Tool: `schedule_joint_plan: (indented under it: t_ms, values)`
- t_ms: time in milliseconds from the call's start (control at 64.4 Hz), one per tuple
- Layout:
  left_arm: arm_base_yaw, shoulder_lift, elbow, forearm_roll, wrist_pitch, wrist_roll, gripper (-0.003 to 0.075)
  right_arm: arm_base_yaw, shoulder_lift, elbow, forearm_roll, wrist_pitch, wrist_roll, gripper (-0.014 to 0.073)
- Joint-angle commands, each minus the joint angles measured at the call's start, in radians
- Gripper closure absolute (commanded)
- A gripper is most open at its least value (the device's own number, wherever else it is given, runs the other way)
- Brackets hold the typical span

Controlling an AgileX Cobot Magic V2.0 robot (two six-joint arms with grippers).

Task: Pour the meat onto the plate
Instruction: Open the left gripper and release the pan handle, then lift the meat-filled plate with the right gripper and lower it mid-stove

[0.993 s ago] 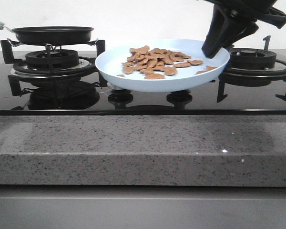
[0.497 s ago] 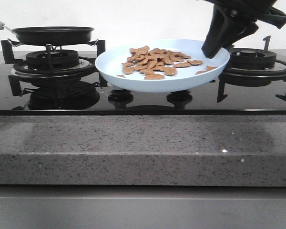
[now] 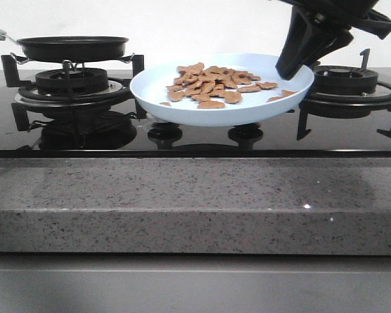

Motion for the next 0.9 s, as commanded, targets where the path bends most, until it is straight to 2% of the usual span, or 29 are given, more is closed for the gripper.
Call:
schedule_joint_plan:
  t_ms: [0, 419, 884]
  values:
    - [-0.012, -0.067, -0.004, 0.095, -0.042, -0.098, 0.0155, 0.001, -0.05, -0.024, 0.032, -0.035, -0.008, 0.0712]
    - [-0.012, -0.264, 0.061, 0.102, -0.04, -0.103, 0.0155, 0.001, -0.05, -0.024, 0.032, -0.035, -0.008, 0.0712]
    - [-0.016, -0.272, 0.07, 0.07, -0.038, -0.103, 0.0154, 0.001, -0.05, -0.024, 0.032, -0.036, -0.008, 0.0712]
